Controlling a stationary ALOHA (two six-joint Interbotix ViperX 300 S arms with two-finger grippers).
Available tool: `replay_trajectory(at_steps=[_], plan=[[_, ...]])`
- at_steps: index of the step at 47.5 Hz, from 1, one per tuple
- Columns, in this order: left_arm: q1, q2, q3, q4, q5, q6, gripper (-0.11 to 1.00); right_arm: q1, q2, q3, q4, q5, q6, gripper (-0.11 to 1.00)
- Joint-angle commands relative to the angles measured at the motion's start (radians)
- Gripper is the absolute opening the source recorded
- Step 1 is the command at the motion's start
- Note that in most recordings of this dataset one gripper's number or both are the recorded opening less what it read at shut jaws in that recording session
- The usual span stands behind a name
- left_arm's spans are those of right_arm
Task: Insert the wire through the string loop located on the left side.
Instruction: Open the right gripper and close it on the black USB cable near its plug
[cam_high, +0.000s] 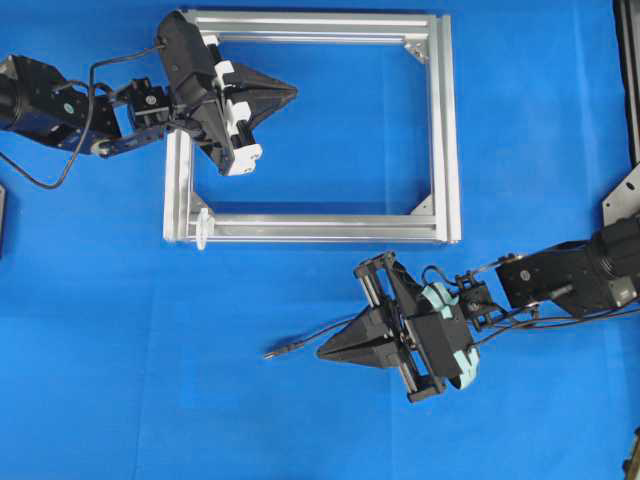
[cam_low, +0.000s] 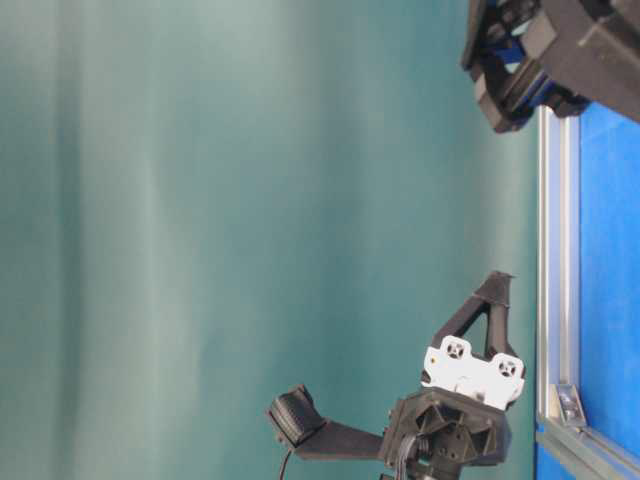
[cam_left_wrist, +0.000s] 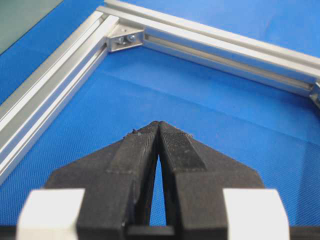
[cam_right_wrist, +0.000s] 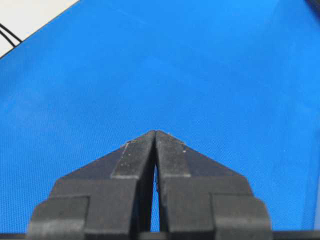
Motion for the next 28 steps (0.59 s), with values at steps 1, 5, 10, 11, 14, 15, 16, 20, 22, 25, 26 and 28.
replay_trajectory(at_steps=[1,5,10,11,14,15,16,20,22,25,26,28], plan=[[-0.015,-0.048,-0.014,0.020,0.028,0.000,0.00,0.003,-0.058,0.000,0.002,-0.005,0.006,0.01],[-0.015,-0.057,-0.015,0.020,0.046,-0.002,0.00,0.002,-0.064,0.000,0.003,0.034,0.012,-0.02],[-0.015,-0.060,-0.014,0.021,0.054,-0.002,0.00,-0.005,-0.066,-0.005,0.003,0.067,0.021,-0.02],[-0.015,-0.060,-0.012,0.021,0.054,-0.002,0.00,-0.006,-0.066,-0.005,0.003,0.072,0.021,-0.02],[-0.015,-0.060,-0.011,0.021,0.054,-0.002,0.00,-0.009,-0.066,-0.005,0.003,0.074,0.025,-0.02],[-0.015,-0.060,-0.009,0.021,0.054,-0.002,0.00,-0.009,-0.066,-0.003,0.003,0.077,0.025,-0.02],[-0.015,-0.060,-0.009,0.021,0.054,-0.002,0.00,-0.009,-0.066,-0.003,0.003,0.078,0.025,-0.02],[-0.015,-0.060,-0.009,0.021,0.054,-0.002,0.00,-0.009,-0.066,-0.003,0.003,0.080,0.026,-0.02],[-0.015,-0.060,-0.009,0.021,0.054,-0.002,0.00,-0.009,-0.066,-0.003,0.005,0.080,0.034,-0.02],[-0.015,-0.060,-0.009,0.023,0.054,-0.002,0.00,-0.011,-0.066,-0.003,0.005,0.080,0.044,-0.01],[-0.015,-0.060,-0.009,0.023,0.054,-0.002,0.00,-0.011,-0.066,-0.003,0.005,0.080,0.049,0.00],[-0.015,-0.060,-0.011,0.023,0.054,-0.002,0.00,-0.012,-0.066,-0.005,0.005,0.080,0.057,0.05]])
